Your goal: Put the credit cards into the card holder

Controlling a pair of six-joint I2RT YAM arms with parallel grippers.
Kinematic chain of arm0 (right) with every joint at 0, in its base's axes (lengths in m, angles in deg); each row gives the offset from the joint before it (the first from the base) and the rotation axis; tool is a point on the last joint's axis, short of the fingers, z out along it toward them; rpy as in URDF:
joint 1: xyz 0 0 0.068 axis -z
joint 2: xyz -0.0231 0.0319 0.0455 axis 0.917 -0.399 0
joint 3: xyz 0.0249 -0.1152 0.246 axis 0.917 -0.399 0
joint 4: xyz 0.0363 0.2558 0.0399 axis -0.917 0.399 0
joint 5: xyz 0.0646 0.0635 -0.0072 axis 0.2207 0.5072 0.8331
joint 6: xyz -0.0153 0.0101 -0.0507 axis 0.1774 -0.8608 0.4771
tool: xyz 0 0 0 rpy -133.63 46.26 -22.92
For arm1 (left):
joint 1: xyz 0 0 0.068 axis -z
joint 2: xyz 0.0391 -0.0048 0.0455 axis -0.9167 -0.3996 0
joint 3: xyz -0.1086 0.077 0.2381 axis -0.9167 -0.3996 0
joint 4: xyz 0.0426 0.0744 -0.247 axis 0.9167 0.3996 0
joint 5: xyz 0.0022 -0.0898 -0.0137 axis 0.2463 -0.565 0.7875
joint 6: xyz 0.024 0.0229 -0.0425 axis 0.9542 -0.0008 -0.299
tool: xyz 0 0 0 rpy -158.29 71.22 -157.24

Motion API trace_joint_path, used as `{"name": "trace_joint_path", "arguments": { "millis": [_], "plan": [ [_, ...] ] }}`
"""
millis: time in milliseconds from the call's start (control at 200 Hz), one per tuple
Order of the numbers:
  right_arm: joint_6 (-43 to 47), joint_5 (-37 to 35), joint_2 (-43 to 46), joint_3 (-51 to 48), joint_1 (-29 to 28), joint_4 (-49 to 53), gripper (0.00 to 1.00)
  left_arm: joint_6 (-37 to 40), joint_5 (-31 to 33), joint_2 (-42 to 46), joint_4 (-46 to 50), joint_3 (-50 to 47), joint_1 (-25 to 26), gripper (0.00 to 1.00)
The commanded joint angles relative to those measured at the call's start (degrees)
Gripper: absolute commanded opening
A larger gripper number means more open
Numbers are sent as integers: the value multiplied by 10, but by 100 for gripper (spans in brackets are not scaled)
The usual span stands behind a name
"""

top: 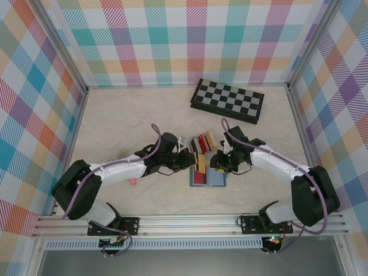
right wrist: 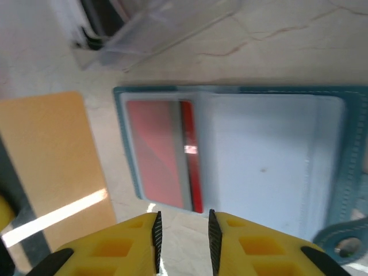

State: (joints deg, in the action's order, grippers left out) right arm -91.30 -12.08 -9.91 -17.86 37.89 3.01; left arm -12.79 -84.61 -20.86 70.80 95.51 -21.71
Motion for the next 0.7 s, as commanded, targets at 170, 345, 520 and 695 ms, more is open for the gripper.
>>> {"name": "trace_joint_path", "arguments": {
  "millis": [170, 345, 520, 695],
  "plan": [
    [7, -122, 1, -3, 4, 66, 27, 12, 25, -37, -2, 5, 21, 0],
    [15, -146, -11, 0, 10, 80, 25, 15, 24, -57, -3, 14, 30, 0],
    [23, -154, -2, 20, 10, 95, 23, 21, 25, -65, 3, 21, 37, 0],
    [33, -162, -37, 15, 11, 100, 20, 22, 26, -78, 0, 28, 40, 0]
  ]
}}
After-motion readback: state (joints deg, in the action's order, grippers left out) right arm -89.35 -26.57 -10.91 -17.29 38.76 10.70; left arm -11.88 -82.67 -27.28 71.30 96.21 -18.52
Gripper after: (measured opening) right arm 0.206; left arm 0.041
